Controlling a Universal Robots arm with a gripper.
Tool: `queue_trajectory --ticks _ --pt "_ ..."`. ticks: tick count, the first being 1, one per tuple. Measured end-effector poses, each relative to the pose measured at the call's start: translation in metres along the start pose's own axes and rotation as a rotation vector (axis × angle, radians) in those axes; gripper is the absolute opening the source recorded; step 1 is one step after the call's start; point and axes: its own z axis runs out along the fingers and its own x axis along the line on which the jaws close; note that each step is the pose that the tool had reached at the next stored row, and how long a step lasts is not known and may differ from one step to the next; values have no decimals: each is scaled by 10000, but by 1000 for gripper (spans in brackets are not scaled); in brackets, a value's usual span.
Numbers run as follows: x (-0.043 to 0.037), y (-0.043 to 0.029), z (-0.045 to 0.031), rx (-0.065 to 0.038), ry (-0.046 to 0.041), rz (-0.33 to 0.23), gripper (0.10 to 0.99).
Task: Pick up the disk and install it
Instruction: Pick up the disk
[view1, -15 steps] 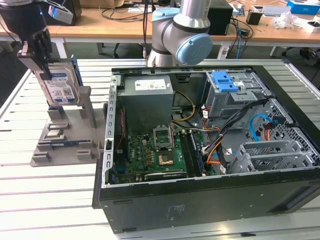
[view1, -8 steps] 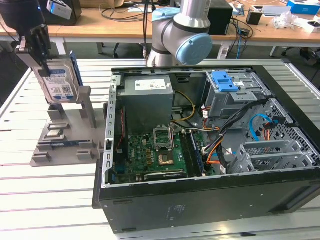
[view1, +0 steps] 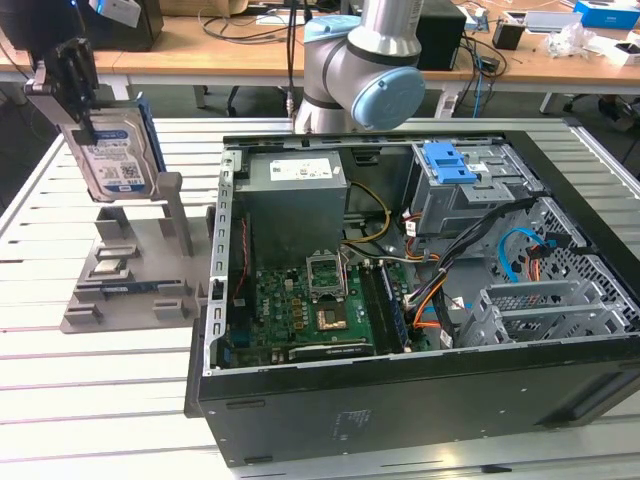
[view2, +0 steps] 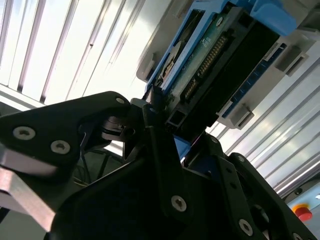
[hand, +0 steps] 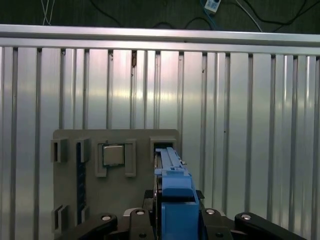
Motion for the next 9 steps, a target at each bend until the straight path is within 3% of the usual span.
queue_trajectory --ticks 9 --pt "-4 1 -126 -1 0 0 369"
